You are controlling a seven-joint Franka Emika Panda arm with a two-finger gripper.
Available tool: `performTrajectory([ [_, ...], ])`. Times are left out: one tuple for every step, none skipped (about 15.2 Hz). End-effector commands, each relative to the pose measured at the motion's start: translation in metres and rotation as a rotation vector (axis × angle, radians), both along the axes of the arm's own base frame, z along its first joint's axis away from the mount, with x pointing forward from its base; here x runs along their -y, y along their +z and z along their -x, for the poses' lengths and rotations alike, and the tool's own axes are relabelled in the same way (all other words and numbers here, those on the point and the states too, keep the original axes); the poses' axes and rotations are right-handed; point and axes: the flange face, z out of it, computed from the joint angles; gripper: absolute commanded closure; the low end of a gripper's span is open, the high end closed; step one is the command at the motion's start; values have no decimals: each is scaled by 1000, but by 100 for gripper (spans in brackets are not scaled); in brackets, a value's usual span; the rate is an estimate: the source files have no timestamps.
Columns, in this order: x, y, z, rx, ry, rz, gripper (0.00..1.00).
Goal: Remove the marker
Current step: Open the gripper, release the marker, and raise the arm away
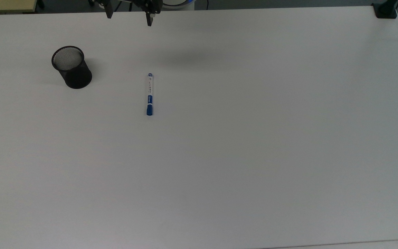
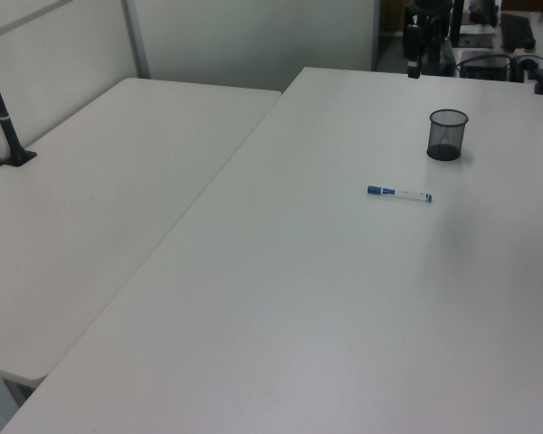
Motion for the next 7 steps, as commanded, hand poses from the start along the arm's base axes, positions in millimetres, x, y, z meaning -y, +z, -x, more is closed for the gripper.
performTrajectory([
  [12,12,-5,54,94,15,0],
  [14,12,-7,68,93,17,0],
  [14,14,-10,95,96,26,0],
  [13,16,-12,113,97,28,0],
  [13,16,-13,116,91,30,0],
  [13,16,-12,112,95,29,0],
  [13,16,-11,109,95,27,0],
])
